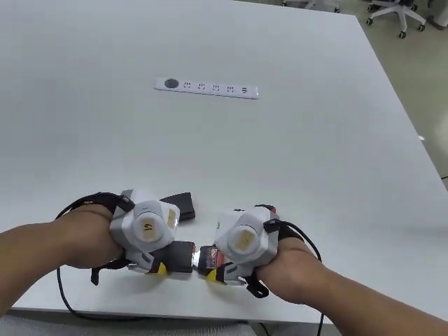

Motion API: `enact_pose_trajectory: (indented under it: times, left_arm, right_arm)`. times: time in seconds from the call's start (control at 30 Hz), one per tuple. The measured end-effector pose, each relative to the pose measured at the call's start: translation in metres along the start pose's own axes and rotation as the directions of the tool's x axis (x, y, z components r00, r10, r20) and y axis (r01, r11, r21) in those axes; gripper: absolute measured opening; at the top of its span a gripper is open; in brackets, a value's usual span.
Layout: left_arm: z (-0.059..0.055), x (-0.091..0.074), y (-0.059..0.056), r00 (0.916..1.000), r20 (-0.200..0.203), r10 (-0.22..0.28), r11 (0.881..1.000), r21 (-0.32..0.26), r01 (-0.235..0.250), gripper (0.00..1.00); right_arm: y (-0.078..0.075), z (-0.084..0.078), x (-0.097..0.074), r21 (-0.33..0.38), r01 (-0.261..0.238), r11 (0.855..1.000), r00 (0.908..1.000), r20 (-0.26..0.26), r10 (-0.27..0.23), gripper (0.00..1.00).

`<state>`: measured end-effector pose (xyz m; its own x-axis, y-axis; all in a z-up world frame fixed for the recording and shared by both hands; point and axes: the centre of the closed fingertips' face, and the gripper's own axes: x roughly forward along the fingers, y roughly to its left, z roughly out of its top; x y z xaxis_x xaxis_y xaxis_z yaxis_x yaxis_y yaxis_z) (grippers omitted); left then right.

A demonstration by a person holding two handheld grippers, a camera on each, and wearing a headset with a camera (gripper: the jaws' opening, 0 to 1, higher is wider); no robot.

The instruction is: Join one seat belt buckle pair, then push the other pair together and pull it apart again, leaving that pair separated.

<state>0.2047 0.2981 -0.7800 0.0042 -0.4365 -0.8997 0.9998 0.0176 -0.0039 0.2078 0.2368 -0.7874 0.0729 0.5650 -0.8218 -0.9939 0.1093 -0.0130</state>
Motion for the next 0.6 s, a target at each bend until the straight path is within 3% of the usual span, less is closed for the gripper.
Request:
enact_pose_trajectory:
  times: [0.43,0.6]
  left_arm:
    - [0.0004,-0.0007,0.0007,0.9998,0.021,0.002,0.999,-0.033,-0.001,0.32]
    - [0.0035,-0.0022,-0.0011,0.9999,-0.012,-0.003,0.999,-0.038,0.003,0.33]
  right_arm:
    - [0.0039,-0.0023,-0.0061,0.01,-0.031,0.999,0.9994,0.015,0.031,0.31]
    - [0.0041,-0.0018,-0.0058,0.024,-0.037,0.999,0.9993,0.011,0.037,0.32]
